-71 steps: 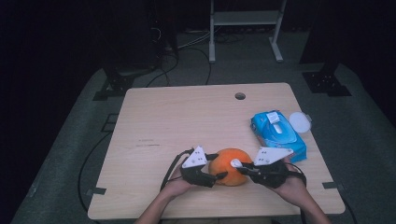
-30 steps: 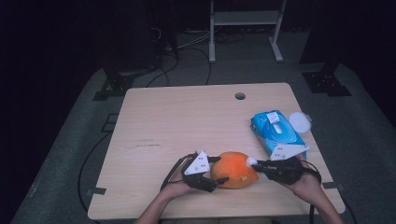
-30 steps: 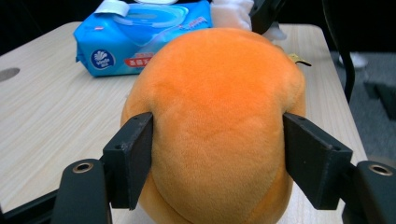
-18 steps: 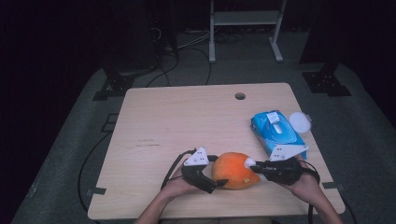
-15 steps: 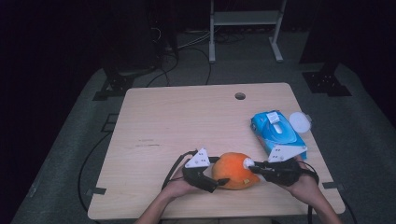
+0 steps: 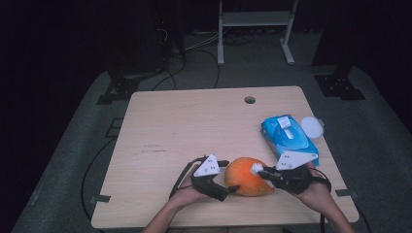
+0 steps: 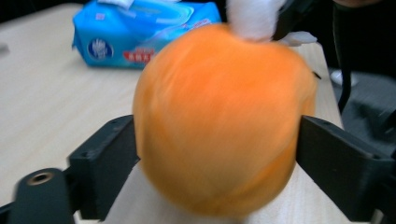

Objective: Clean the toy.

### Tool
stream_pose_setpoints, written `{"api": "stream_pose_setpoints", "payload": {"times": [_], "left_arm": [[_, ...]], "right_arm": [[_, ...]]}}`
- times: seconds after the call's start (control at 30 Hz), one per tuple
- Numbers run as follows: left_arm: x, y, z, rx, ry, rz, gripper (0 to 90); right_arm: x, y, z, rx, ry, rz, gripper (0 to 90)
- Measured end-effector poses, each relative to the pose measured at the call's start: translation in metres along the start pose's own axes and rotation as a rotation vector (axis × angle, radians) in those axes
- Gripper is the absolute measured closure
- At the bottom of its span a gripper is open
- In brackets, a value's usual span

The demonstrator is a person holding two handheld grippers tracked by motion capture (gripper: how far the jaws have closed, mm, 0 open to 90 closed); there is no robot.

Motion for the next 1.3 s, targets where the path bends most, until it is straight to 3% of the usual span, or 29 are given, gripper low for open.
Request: {"api": "stream_pose_setpoints", "payload": {"times": [0.07,0.2,0.27,0.33,0.4,0.57,0.67,0.77,0.83,0.9,1.0,1.03,1.1,1.2,1.3], "left_arm": [[-0.002,-0.001,-0.001,0.03,-0.04,0.004,19.0],[-0.002,0.001,-0.007,-0.009,-0.001,0.006,30.3],[-0.003,0.003,-0.013,-0.071,0.031,0.035,31.9],[-0.005,0.003,-0.017,-0.118,0.06,0.058,32.5],[-0.004,0.002,-0.016,-0.129,0.062,0.059,33.2],[-0.004,-0.002,-0.014,-0.129,0.052,0.059,32.9],[-0.006,-0.002,-0.009,-0.072,0.038,0.051,22.8],[-0.011,-0.007,-0.004,0.043,-0.021,0.074,10.4],[-0.015,-0.008,-0.005,0.107,-0.088,0.076,10.2],[-0.016,-0.008,-0.005,0.122,-0.099,0.075,14.2],[-0.008,-0.004,-0.005,0.058,-0.022,0.031,29.6],[-0.003,0.001,-0.005,0.007,0.019,0.009,31.8],[0.004,0.007,-0.003,-0.041,0.07,-0.014,33.2],[0.005,0.008,-0.006,-0.108,0.112,0.018,32.7],[-0.001,0.007,-0.014,-0.186,0.133,0.038,32.3]], "right_arm": [[0.001,0.001,0.001,0.0,0.005,-0.004,80.3],[-0.005,0.011,0.022,0.054,0.019,-0.005,80.4],[-0.011,0.018,0.04,0.09,0.046,-0.007,80.3],[-0.014,0.021,0.047,0.122,0.045,0.008,80.3],[-0.014,0.02,0.044,0.124,0.037,0.011,80.3],[-0.002,0.011,0.016,0.053,-0.015,-0.008,80.3],[0.002,0.0,-0.002,0.001,-0.026,-0.004,80.3],[0.002,-0.006,-0.008,-0.03,-0.013,-0.002,80.3],[0.002,-0.005,-0.006,-0.025,-0.003,-0.004,80.3],[-0.002,-0.003,0.0,-0.009,0.003,0.003,80.3],[-0.004,0.001,0.005,0.006,0.003,0.003,80.3],[-0.003,0.002,0.005,0.008,0.003,-0.003,80.3],[0.0,0.004,0.005,0.007,-0.001,-0.014,80.3],[-0.001,0.005,0.008,-0.002,0.01,-0.027,80.4],[-0.006,0.014,0.027,0.042,0.04,-0.034,80.3]]}}
Point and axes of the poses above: each handheld gripper's, and its own axes: x roughly backward along the jaws, y roughly out of its top, z roughly to its left, the point moved 7 cm from there along -x, roughly forward along the jaws, and after that the axes turned 9 degrees about z, right-handed, at the moved point
